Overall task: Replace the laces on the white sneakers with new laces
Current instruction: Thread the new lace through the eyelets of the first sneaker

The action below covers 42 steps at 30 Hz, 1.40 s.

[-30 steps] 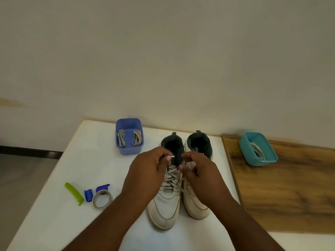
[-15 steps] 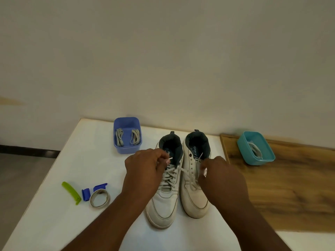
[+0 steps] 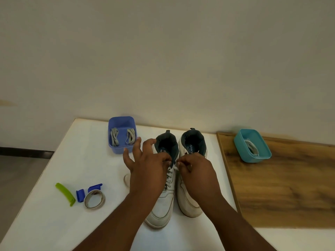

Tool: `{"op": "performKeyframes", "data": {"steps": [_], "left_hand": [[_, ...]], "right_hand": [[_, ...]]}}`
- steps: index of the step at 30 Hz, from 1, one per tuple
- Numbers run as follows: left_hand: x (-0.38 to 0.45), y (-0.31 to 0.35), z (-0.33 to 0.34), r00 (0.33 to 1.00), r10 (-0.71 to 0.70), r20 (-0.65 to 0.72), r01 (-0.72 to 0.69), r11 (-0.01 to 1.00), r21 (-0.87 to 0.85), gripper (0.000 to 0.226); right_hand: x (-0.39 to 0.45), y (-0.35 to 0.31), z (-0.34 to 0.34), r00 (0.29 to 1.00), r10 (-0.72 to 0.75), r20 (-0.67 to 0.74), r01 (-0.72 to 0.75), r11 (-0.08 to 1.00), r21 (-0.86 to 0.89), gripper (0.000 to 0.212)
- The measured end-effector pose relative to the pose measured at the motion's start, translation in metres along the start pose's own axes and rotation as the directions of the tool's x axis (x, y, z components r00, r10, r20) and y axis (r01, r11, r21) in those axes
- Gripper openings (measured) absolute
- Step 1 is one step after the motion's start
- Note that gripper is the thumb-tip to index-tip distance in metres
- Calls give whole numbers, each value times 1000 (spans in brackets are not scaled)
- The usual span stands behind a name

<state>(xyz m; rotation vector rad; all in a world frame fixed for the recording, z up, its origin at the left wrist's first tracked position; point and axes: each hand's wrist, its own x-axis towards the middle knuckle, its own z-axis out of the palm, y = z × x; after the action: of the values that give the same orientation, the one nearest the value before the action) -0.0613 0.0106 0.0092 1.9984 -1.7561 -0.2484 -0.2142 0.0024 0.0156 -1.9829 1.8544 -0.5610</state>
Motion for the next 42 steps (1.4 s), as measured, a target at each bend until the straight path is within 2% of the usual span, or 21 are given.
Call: {"op": "performKeyframes", "data": {"steps": [9, 16, 18, 19, 21, 23, 24, 25, 26, 27, 29, 30, 31, 32, 33, 34, 35, 36, 37, 39, 42], "left_hand": [[2, 4, 2, 993, -36, 113, 51, 989, -138, 12], [2, 2, 0, 981, -6, 195, 39, 985, -166, 22], [2, -4, -1, 970, 49, 237, -18, 991, -129, 30], [2, -8, -1, 963, 76, 257, -49, 992, -112, 35], [3, -17, -2, 951, 116, 286, -92, 991, -94, 52], [3, -24, -5, 946, 132, 295, -118, 991, -66, 67], [4, -25, -6, 946, 134, 294, -122, 991, -59, 69], [4, -26, -7, 947, 130, 293, -119, 991, -56, 70], [4, -25, -7, 947, 131, 293, -120, 991, -54, 70], [4, -24, -7, 946, 132, 296, -122, 991, -52, 70], [4, -24, -7, 946, 131, 298, -118, 991, -60, 70], [5, -25, -7, 946, 127, 297, -111, 991, -71, 72], [4, -25, -7, 947, 123, 297, -102, 991, -83, 73], [4, -25, -7, 948, 120, 295, -97, 991, -93, 75], [4, -25, -8, 949, 120, 290, -94, 990, -101, 76], [4, -25, -8, 951, 121, 284, -95, 990, -104, 76], [3, -25, -8, 952, 124, 281, -98, 990, -104, 75], [3, -24, -8, 952, 127, 279, -102, 990, -102, 73], [3, -24, -8, 952, 130, 279, -106, 990, -98, 71], [3, -24, -9, 951, 128, 281, -109, 991, -83, 68], [4, -25, -10, 949, 123, 292, -107, 992, -69, 67]], "right_hand": [[-2, -3, -5, 1000, -13, 9, 13, 998, 63, 11], [-4, -6, -3, 1000, -7, -3, 7, 999, 41, 14], [-5, -4, -1, 998, 8, -67, -1, 994, 110, 15], [-4, -4, -3, 992, 56, -108, -32, 977, 213, 16], [0, -7, -15, 947, 281, -158, -159, 833, 530, 18], [4, -14, -31, 860, 499, -102, -171, 472, 865, 17], [4, -17, -40, 826, 553, -109, -77, 301, 951, 16], [6, -19, -47, 794, 586, -163, 49, 206, 977, 14], [6, -21, -55, 759, 596, -261, 187, 184, 965, 14], [6, -21, -61, 721, 572, -392, 320, 227, 920, 14], [2, -18, -74, 612, 388, -689, 510, 472, 719, 11], [0, -16, -77, 558, 248, -792, 523, 636, 568, 12], [-1, -12, -78, 541, 113, -833, 465, 786, 408, 16], [-3, -10, -76, 590, 0, -807, 360, 895, 263, 23], [-4, -9, -72, 699, -68, -711, 239, 961, 142, 31], [-4, -7, -65, 837, -95, -539, 137, 990, 37, 37], [-4, -4, -54, 938, -97, -332, 81, 995, -63, 40], [-3, 0, -41, 983, -91, -159, 68, 988, -142, 39], [-3, 4, -29, 994, -98, -47, 87, 976, -198, 34], [-1, 7, -17, 992, -118, 34, 123, 953, -277, 18], [5, 10, -29, 988, -142, -66, 112, 935, -337, 13]]}}
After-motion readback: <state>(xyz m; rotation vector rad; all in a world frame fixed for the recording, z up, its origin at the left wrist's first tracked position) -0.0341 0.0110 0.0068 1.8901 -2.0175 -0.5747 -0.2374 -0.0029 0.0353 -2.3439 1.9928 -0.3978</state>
